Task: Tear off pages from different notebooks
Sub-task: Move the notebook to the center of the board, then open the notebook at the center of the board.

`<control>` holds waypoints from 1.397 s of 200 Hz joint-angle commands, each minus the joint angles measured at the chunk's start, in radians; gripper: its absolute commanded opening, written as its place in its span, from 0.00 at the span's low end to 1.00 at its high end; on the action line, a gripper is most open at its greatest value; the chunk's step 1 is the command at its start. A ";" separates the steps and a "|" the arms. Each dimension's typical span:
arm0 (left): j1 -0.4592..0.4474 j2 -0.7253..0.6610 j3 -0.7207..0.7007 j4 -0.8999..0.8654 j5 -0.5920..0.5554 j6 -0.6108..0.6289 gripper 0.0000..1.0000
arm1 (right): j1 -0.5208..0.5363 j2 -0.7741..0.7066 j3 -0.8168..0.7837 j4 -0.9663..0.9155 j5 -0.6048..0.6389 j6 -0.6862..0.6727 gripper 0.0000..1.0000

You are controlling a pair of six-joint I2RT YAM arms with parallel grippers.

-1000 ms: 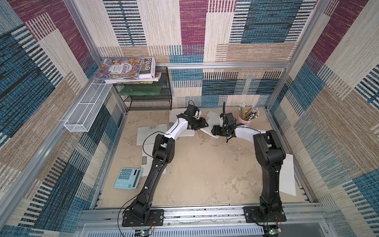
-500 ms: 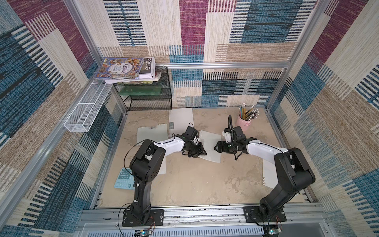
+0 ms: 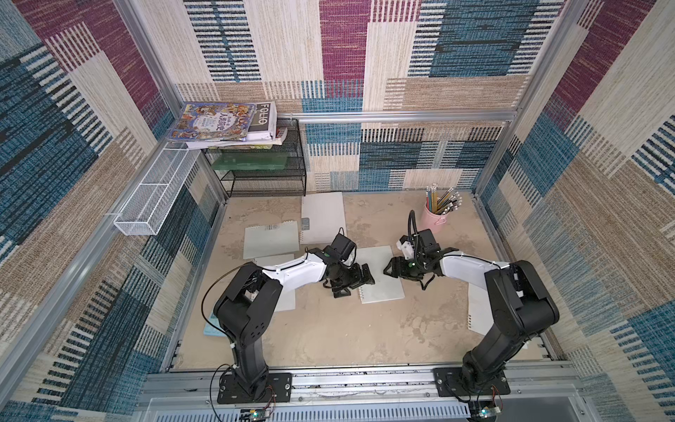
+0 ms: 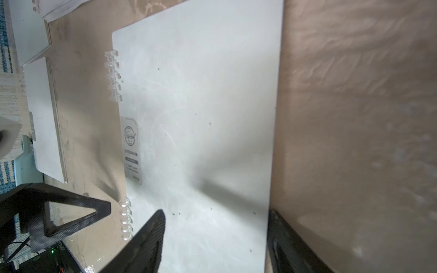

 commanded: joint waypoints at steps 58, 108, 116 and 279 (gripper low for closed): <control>0.041 0.056 0.058 0.066 0.006 0.011 0.74 | 0.003 -0.054 0.044 -0.015 -0.029 -0.019 0.64; 0.089 -0.040 -0.038 0.136 0.006 -0.006 0.85 | 0.007 -0.085 0.063 0.028 -0.124 -0.018 0.64; 0.101 -0.057 -0.064 0.157 0.016 -0.013 0.89 | 0.009 -0.091 0.072 0.035 -0.142 -0.018 0.63; 0.284 -0.178 -0.188 0.618 0.112 -0.159 0.97 | 0.296 0.075 0.335 -0.016 -0.204 -0.196 0.64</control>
